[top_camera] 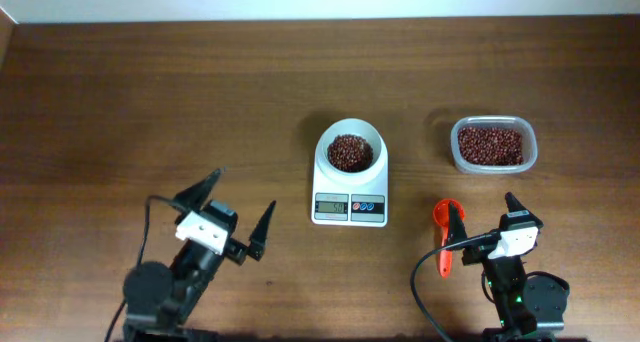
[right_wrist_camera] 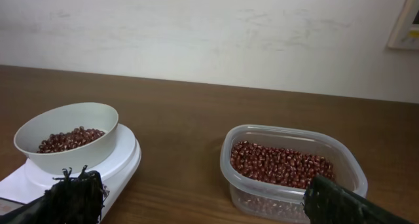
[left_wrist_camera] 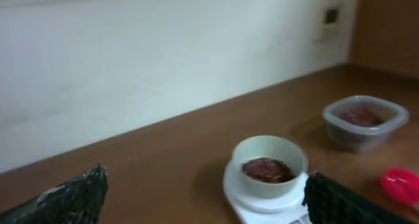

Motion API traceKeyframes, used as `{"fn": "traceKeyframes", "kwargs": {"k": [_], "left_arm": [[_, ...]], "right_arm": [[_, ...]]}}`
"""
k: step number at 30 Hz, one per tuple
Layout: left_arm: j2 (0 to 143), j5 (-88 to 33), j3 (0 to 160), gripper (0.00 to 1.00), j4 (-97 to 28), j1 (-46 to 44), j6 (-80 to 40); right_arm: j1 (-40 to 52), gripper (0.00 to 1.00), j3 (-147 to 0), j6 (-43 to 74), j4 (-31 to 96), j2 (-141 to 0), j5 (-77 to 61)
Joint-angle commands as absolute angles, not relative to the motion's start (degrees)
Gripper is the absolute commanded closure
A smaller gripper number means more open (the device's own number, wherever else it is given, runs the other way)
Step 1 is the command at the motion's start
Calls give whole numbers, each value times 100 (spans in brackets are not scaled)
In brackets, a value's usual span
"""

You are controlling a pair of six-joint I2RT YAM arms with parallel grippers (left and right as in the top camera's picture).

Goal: Scoop and weigh 50g on scale

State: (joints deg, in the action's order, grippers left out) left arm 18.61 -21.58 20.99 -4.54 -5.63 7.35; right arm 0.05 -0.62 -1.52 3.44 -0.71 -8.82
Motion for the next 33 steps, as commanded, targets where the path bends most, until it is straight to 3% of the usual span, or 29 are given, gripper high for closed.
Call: {"fn": "traceKeyframes", "kwargs": {"k": [1, 7, 25, 33], "left_arm": [[1013, -1509, 1406, 1, -366, -294, 198], [14, -1212, 609, 1, -373, -67, 169], [23, -753, 47, 1, -412, 93, 104], [23, 86, 47, 1, -480, 93, -45]], "right_arm": [[32, 1, -32, -126, 386, -25, -834], [32, 1, -32, -126, 386, -25, -834], [32, 1, -32, -126, 386, -25, -834], [32, 1, -32, -126, 386, -25, -834]]}}
